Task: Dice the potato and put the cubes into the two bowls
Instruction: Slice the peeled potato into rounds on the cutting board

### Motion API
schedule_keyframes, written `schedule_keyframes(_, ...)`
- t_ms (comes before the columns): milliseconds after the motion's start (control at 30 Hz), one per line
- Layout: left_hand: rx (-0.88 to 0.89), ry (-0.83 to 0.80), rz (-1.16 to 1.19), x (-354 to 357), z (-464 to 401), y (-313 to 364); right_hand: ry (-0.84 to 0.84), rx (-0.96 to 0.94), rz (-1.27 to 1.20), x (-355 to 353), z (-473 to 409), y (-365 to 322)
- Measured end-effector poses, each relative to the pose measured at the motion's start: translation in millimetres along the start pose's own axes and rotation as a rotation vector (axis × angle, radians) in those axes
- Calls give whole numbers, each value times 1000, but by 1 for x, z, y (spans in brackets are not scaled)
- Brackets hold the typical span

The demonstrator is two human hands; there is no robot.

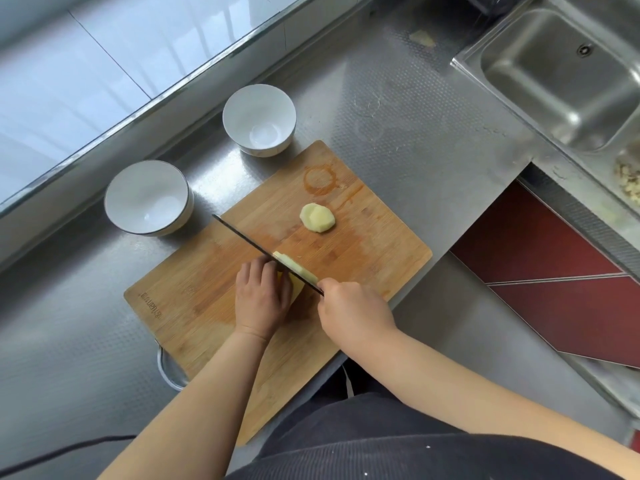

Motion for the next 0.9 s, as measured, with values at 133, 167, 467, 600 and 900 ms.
schedule_keyframes(133, -1, 2, 9, 0, 0, -1, -3, 0, 24, 1, 0, -1)
schedule_keyframes(167, -3, 0, 10, 0, 0, -1, -6, 4, 23, 1, 0, -1)
schedule_keyframes(467, -10, 11, 24, -1, 0, -1, -49, 31, 40, 5, -6, -1)
schedule_keyframes(600, 23, 47, 40, -4, -1, 2, -94, 57, 36, 9, -13, 3)
schedule_keyframes(900, 33, 63, 62, -5, -1, 2, -156, 90, 37, 21, -24, 6)
Point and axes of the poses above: each hand's wrist, its own z-axis away from the middle knuckle, its own x-axis out of the palm, y = z × x, the point moved 10 cm from there along -z, towards the middle knuckle, and after that the axes turned 12 degrees about z, right-handed, at the moved point
